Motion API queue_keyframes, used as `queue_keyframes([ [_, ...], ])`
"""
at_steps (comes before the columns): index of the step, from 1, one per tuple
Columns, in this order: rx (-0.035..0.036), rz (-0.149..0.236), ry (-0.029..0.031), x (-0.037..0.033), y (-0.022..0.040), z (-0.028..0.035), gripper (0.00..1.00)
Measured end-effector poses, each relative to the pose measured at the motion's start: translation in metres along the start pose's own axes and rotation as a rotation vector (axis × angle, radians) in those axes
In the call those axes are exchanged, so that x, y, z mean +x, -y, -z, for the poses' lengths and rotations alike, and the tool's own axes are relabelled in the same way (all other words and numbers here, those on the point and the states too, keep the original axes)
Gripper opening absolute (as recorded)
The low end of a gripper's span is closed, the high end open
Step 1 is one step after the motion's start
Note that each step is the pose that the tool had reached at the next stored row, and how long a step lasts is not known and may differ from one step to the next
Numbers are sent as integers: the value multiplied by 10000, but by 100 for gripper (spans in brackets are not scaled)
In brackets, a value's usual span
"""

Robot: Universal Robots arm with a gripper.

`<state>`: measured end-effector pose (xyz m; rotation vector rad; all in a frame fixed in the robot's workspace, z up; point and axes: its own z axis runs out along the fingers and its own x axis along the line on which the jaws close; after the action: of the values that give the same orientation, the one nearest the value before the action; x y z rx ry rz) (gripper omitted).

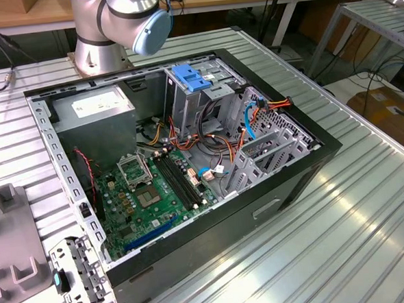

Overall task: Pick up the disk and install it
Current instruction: 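Pick up the disk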

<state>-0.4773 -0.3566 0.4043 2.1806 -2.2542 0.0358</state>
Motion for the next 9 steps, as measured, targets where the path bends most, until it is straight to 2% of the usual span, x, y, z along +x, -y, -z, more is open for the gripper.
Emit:
queue_keyframes([
  [9,0,0,0,1,1,72,37],
])
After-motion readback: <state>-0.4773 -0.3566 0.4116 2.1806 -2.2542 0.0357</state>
